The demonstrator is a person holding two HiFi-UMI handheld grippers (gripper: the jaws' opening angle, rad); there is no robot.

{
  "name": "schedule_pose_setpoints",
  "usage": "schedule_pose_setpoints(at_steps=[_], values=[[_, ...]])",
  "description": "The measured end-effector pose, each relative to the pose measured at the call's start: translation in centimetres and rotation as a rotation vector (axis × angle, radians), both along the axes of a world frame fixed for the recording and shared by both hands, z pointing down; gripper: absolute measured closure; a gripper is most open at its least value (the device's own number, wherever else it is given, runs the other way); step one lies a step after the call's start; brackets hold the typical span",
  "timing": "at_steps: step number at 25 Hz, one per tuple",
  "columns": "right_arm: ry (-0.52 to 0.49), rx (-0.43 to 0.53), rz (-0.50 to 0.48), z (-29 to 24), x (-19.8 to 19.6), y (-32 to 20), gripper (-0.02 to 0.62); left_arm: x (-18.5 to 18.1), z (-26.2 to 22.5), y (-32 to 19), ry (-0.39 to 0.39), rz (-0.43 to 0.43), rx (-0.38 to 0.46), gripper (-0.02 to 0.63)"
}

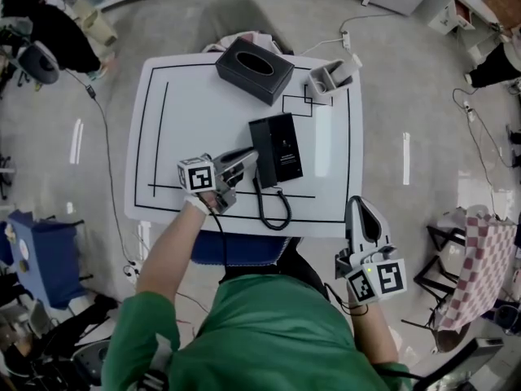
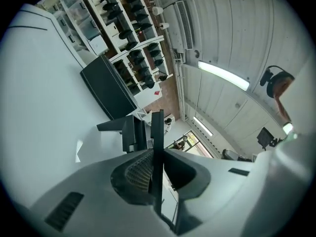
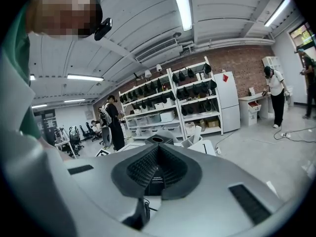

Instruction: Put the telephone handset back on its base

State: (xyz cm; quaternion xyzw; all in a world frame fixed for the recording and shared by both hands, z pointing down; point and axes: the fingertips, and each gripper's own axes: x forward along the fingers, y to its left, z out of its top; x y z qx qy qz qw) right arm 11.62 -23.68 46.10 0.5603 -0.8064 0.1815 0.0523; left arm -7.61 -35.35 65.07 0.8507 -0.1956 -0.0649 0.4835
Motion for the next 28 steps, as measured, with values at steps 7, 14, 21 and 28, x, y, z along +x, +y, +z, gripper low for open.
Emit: schedule_pose_setpoints(at_steps=[7, 14, 21, 28], values=[[-0.005, -0.005, 0.026, -0.1, 0.4, 0.2, 0.574, 0.0, 2.0, -0.2, 0.034, -0.028, -0.129, 0.528], [-0.009, -0.005, 0.035, 0.1, 0.6, 0.5, 0.574, -0.1, 3.3, -0.9, 0.023, -0.045, -0.164, 0.528], [-0.013, -0.005, 0.047, 0.1, 1.3, 1.1, 0.574, 0.2, 3.6, -0.9, 0.004, -0.048, -0.169, 0.528], [-0.014, 0.024, 0.035, -0.7, 1.6, 0.6, 0.574, -0.1, 2.1, -1.4, -0.020, -0.086, -0.161, 0.393]])
